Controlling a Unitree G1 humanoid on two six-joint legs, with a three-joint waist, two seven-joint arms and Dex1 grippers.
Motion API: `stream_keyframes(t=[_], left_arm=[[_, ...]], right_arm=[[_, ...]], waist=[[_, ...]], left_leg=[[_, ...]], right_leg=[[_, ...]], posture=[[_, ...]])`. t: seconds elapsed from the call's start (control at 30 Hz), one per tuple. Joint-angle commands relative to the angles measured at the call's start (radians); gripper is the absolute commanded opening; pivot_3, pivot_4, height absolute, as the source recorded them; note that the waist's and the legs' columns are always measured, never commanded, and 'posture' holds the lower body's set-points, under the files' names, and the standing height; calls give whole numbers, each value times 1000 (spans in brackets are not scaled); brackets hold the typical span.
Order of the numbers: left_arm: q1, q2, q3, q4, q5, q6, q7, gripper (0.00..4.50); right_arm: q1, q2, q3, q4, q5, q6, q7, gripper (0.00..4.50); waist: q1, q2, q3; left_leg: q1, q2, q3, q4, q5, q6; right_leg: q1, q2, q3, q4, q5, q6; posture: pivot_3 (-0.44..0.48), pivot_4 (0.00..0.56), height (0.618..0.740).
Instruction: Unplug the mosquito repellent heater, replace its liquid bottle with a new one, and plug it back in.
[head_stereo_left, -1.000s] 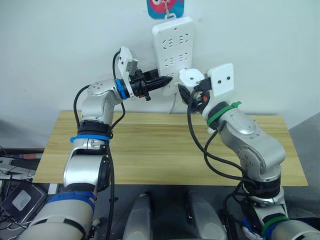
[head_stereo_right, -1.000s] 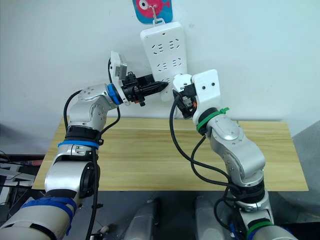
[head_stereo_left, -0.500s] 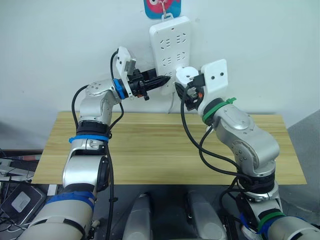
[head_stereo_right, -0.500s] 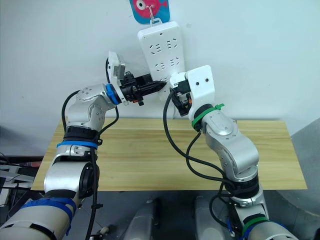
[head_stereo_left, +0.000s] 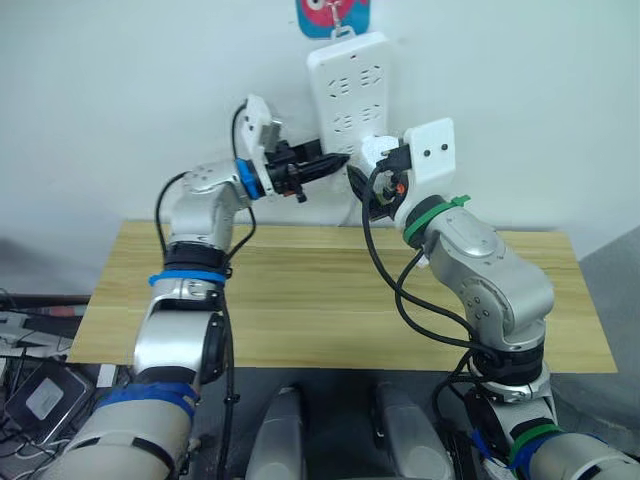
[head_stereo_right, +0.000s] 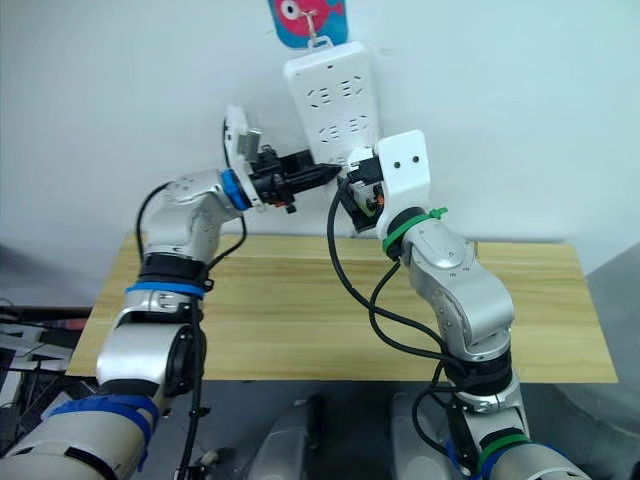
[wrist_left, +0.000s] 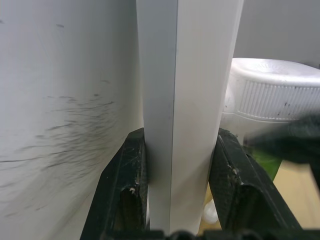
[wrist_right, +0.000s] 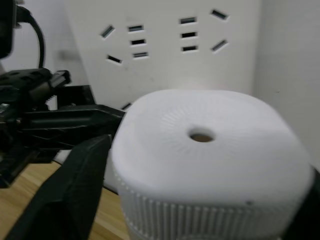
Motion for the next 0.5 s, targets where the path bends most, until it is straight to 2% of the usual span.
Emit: stream_keyframes(t=[0.03, 0.37, 0.4, 0.5], left_arm=[[-28, -5, -15, 1, 4, -27, -3, 1316], [-61, 11, -1, 85, 15, -86, 28, 1316], [-64, 16, 2, 94, 16, -92, 28, 2033], [-59, 49, 8, 110, 20, -102, 24, 2842]], right_arm=[[29, -15, -26, -117, 35, 17, 33, 4470], [203, -114, -161, -383, 198, 136, 144, 4470], [215, -126, -167, -388, 206, 132, 152, 4500], [237, -137, -174, -372, 230, 105, 167, 4500]], waist=[[2, 0, 0], [9, 0, 0], [9, 0, 0], [7, 0, 0]], left_leg=[[0, 0, 0, 0, 0, 0], [-1, 0, 1, 0, -2, 2], [-1, 0, 1, 0, -2, 4], [0, 0, 1, 0, -3, 4]], right_leg=[[0, -1, 0, -1, 0, 0], [0, -1, 0, -3, 0, 0], [0, -1, 0, -3, 0, 0], [0, 0, 0, -2, 0, 0]], posture=[[-57, 266, 740], [-69, 257, 740], [-65, 254, 740], [-62, 250, 740]])
